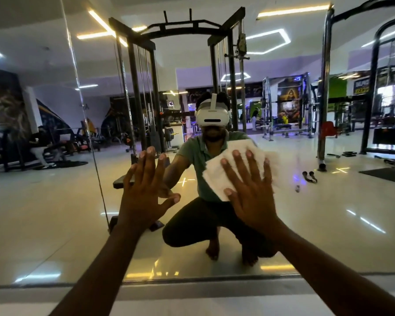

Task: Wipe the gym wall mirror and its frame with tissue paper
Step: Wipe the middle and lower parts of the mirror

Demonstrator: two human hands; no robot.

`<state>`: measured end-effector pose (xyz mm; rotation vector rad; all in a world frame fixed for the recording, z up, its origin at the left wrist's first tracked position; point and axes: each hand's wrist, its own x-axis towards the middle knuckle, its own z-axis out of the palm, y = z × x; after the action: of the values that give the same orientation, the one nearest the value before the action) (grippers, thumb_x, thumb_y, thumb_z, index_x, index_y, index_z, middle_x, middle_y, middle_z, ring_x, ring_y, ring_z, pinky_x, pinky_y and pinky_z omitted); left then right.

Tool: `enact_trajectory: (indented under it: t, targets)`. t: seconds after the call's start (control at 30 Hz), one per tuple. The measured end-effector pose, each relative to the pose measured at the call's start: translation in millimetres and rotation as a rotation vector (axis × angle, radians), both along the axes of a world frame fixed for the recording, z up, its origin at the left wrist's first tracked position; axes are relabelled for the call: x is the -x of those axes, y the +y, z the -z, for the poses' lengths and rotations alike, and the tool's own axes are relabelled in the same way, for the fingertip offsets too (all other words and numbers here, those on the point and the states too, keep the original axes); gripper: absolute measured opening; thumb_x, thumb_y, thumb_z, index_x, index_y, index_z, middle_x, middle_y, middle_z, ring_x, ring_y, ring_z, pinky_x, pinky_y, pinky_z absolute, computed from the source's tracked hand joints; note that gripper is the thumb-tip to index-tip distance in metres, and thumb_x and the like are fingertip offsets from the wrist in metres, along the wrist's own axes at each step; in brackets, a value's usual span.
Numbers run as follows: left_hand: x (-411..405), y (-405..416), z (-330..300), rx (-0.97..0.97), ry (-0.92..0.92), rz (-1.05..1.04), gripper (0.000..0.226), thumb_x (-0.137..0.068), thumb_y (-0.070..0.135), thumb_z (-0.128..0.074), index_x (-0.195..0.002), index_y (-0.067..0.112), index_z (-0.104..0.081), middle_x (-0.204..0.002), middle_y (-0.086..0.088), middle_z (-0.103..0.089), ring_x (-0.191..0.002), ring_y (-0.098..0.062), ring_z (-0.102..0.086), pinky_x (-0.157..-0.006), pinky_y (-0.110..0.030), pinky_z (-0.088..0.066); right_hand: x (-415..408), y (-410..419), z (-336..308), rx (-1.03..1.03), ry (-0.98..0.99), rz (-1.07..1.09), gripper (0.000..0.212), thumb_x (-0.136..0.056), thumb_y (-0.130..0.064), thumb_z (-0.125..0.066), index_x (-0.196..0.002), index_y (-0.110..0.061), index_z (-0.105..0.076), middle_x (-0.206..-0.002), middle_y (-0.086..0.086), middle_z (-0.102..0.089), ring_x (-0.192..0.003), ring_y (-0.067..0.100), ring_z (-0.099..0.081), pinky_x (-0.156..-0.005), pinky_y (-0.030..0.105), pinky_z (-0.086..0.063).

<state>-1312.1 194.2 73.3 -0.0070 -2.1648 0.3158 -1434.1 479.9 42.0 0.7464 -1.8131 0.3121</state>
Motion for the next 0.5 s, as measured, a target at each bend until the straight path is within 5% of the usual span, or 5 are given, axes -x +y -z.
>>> enact_trajectory:
  t: [0.1, 0.23, 0.37, 0.5]
  targets:
    - [2.6, 2.8, -0.1, -0.008, 0.004, -0.001, 0.121, -0.08, 0.095, -0.031, -0.165, 0.016, 0.004, -0.171, -0.021, 0.006, -0.159, -0.04, 0.002, -0.125, -0.061, -0.009, 11.1, 52.5, 29.8, 0.241, -0.085, 0.123, 0.07, -0.102, -0.043, -0.038, -0.166, -0.017, -0.024, -0.175, 0.013, -0.006, -0.161, 0.041, -0.002, -0.122, 0.072, -0.009]
    - [9.9, 10.4, 4.6, -0.022, 0.01, -0.02, 0.13, -0.076, 0.099, -0.03, -0.164, 0.007, -0.004, -0.17, -0.027, 0.003, -0.157, -0.045, 0.001, -0.124, -0.066, -0.01, -9.0, -1.5, 29.6, 0.554, -0.287, 0.246, 0.078, -0.101, -0.052, -0.034, -0.168, -0.019, -0.01, -0.175, 0.016, 0.003, -0.159, 0.046, 0.004, -0.123, 0.073, -0.005]
    - [9.1, 7.1, 4.8, 0.012, -0.005, -0.037, 0.136, -0.073, 0.101, -0.029, -0.163, 0.003, -0.006, -0.169, -0.029, 0.005, -0.157, -0.047, 0.003, -0.123, -0.067, -0.011, -30.8, -81.9, 45.1, 0.306, -0.223, 0.155, 0.076, -0.105, -0.057, -0.033, -0.168, -0.023, -0.009, -0.175, 0.015, 0.003, -0.159, 0.046, 0.004, -0.123, 0.071, 0.005]
    - [3.8, 5.7, 2.7, 0.034, -0.014, -0.044, 0.138, -0.069, 0.099, -0.037, -0.164, 0.004, -0.004, -0.17, -0.026, 0.009, -0.157, -0.044, 0.006, -0.124, -0.064, -0.01, -22.9, -58.4, 54.3, -0.019, -0.047, 0.014, 0.07, -0.106, -0.052, -0.044, -0.167, -0.025, -0.021, -0.175, 0.011, -0.006, -0.161, 0.039, 0.001, -0.124, 0.071, 0.003]
